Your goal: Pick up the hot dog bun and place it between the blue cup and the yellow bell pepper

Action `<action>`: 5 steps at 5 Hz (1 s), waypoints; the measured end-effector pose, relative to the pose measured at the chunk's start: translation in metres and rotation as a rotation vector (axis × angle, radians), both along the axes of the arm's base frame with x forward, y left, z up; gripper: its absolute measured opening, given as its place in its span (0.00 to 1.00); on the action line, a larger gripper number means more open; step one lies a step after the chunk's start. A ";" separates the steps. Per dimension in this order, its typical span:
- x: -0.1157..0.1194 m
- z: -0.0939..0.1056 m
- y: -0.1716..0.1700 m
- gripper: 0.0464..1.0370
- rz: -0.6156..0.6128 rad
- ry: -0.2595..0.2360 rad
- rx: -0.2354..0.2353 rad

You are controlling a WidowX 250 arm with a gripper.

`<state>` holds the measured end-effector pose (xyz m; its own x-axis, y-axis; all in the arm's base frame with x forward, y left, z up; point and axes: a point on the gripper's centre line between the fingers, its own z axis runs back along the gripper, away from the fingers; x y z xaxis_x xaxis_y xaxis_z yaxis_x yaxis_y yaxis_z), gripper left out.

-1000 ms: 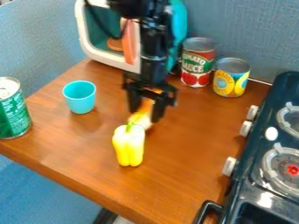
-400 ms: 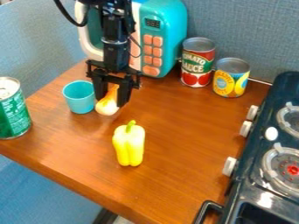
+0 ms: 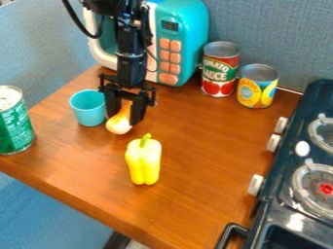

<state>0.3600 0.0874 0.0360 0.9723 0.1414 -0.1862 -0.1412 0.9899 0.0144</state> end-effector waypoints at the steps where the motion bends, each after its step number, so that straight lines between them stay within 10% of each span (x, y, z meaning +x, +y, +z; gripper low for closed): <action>1: 0.000 -0.001 -0.001 0.65 -0.002 0.001 -0.002; 3: 0.003 -0.001 -0.005 0.96 -0.004 -0.020 -0.027; 5: 0.002 -0.004 -0.016 0.96 -0.041 -0.009 -0.022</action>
